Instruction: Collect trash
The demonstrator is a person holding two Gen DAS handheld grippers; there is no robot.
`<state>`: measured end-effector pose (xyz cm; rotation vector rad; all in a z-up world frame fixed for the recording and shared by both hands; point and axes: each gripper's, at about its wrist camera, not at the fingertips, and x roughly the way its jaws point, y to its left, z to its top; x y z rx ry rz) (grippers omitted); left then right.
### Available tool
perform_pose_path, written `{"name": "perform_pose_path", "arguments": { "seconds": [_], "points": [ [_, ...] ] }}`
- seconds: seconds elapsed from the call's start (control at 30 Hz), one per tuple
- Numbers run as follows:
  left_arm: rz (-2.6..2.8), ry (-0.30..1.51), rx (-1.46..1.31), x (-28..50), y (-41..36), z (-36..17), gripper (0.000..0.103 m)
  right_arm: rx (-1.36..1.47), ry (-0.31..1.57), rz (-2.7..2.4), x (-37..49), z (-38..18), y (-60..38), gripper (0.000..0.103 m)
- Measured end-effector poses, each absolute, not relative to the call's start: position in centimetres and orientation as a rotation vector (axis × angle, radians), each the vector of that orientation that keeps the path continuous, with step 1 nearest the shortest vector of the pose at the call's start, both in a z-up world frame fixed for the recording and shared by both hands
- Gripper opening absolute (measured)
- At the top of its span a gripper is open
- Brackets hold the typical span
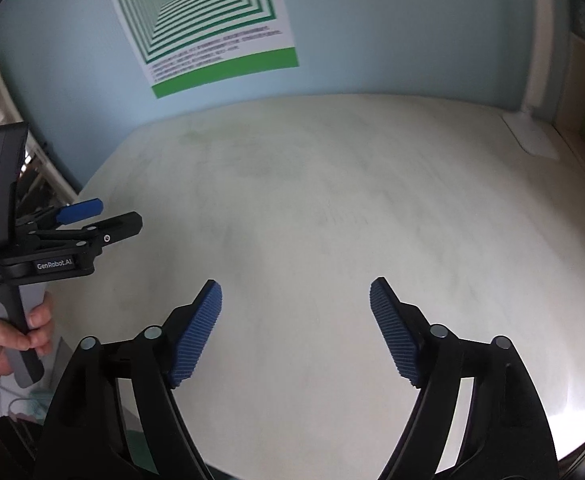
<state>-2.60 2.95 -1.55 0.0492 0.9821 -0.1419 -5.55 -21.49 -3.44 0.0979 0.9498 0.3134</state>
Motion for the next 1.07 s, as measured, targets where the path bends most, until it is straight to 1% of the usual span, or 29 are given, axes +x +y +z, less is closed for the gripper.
{"name": "perform_pose_path", "arguments": {
  "seconds": [0.27,0.7,1.07],
  "points": [
    [0.005,0.955,-0.001,-1.8,3.7,-0.9,0.096,0.082,0.967,0.403,-2.0,-3.9,-21.8,0.078],
    [0.081,0.916,0.000,-1.5,3.1,-1.5,0.096,0.067,0.968,0.425,-0.7,-4.6,-22.8,0.078],
    [0.073,0.948,0.016,-0.9,3.5,-2.1,0.096,0.081,0.969,0.420,-0.4,-4.8,-23.2,0.078]
  ]
}}
